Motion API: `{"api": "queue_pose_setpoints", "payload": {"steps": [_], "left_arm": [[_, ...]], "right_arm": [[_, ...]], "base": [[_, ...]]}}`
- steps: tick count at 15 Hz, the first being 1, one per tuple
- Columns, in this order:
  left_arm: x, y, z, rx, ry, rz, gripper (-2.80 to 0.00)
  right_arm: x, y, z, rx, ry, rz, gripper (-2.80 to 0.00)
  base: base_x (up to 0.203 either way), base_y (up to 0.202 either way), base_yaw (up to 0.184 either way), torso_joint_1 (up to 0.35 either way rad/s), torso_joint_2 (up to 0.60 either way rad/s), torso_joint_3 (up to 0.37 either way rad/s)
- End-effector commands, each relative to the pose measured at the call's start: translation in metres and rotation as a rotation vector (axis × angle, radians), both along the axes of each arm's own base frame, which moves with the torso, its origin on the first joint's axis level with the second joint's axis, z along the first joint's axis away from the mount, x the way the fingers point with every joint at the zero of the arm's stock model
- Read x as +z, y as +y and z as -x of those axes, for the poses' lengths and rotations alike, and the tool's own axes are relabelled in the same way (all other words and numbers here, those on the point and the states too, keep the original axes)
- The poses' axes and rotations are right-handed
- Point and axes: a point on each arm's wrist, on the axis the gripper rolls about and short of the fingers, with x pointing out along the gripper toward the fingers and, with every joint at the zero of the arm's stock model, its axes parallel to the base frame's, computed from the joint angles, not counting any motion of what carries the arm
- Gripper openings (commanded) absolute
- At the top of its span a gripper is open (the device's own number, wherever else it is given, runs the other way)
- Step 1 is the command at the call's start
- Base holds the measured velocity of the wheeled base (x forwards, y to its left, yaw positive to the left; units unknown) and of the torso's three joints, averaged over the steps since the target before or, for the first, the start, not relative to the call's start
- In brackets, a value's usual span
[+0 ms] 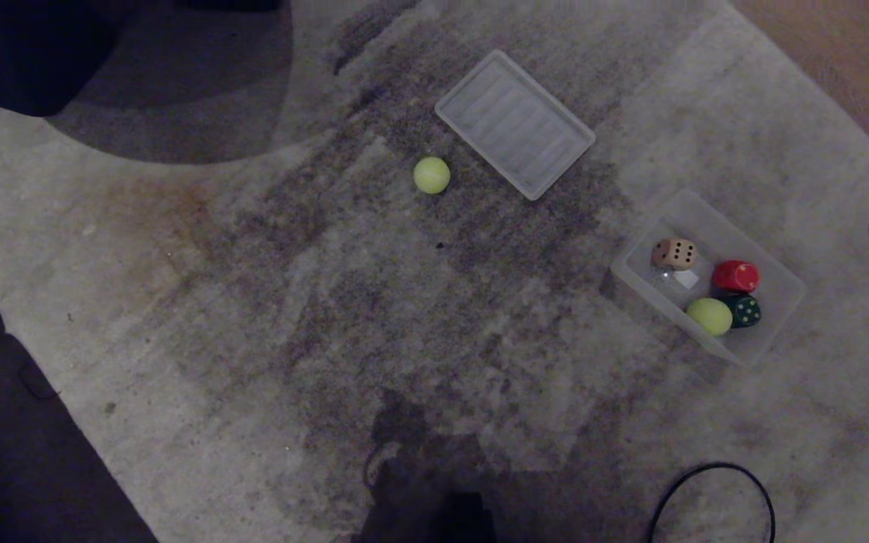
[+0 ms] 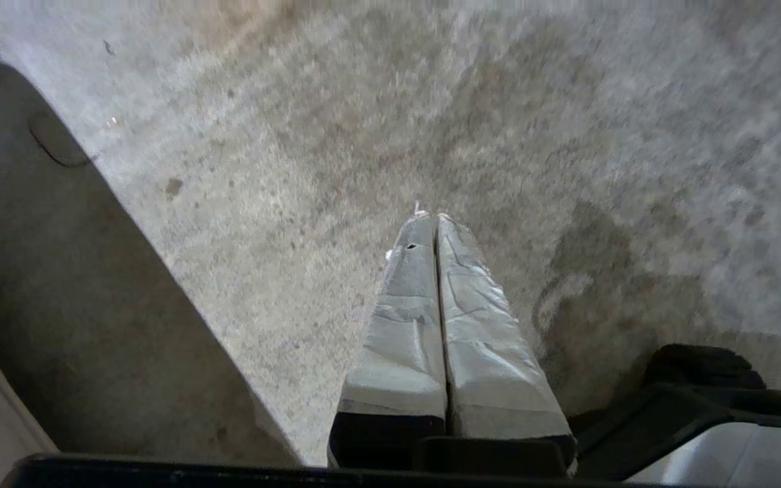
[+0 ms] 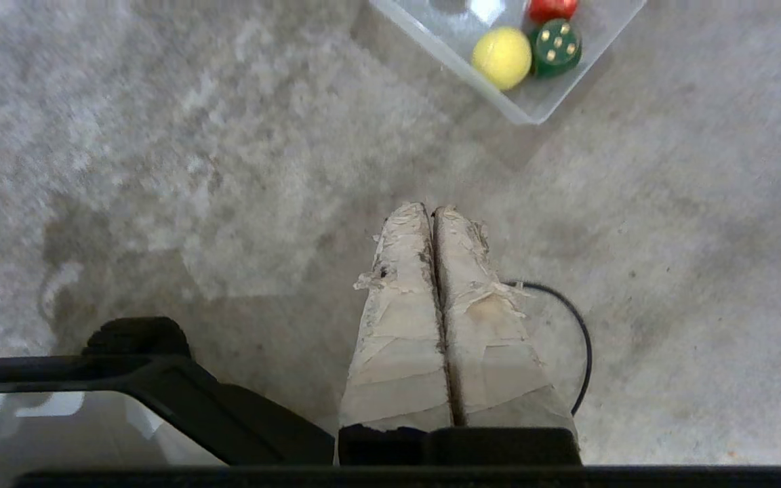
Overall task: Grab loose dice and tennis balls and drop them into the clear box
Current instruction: Pick up the ball on the floor
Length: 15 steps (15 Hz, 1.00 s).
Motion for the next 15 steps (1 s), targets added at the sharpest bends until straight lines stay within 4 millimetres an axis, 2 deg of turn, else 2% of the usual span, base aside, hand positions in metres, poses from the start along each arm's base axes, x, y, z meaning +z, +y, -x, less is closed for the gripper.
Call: {"api": "queue_pose_setpoints", "payload": {"steps": [1,15], "left_arm": [[-0.0004,0.0001,-0.0002,0.002,0.003,0.001,-2.8],[-0.0004,0.0,-0.0002,0.001,0.003,0.001,-2.8]], "right_arm": [[-0.0024,0.0,-0.0009,0.001,0.011,-0.001,-2.8],[-0.0024,0.0,-0.0009,0.002,0.011,0.0,-2.8]], "base": [[0.0,0.0,0.0,0.002,0.0,0.207],[0.0,0.0,0.0,0.002,0.0,0.202]]}}
